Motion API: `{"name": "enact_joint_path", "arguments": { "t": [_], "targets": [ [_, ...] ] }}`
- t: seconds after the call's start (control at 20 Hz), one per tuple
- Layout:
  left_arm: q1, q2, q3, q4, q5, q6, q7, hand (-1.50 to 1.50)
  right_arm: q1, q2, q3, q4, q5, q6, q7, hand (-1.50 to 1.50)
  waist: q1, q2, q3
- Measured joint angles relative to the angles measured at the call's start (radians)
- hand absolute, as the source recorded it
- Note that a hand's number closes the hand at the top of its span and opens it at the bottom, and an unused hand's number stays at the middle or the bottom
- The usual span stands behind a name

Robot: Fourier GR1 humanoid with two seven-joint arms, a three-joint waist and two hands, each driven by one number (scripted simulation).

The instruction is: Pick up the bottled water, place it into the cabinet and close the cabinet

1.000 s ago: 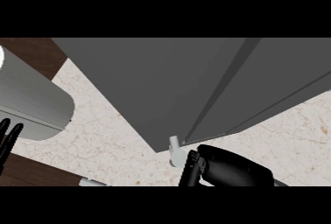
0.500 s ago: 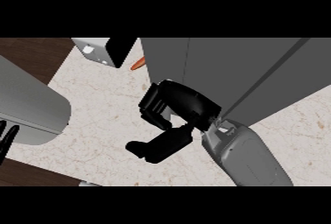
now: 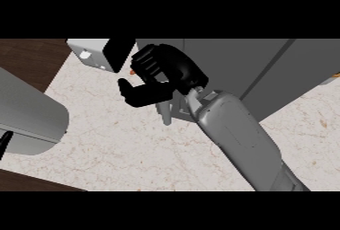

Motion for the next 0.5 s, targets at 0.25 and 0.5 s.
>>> {"name": "enact_joint_path", "arguments": {
  "t": [0.25, 0.5],
  "targets": [
    [0.011, -0.002, 0.01, 0.008, 0.004, -0.016, -0.006, -1.5, -0.029, 0.0, 0.029, 0.052, -0.053, -0.073, -0.034, -1.5, -0.012, -0.01, -0.001],
    [0.023, -0.011, 0.013, 0.006, 0.002, -0.02, -0.013, -1.5, -0.048, 0.0, 0.055, 0.082, -0.117, -0.143, -0.055, -1.5, -0.017, -0.016, -0.004]
  ]
}}
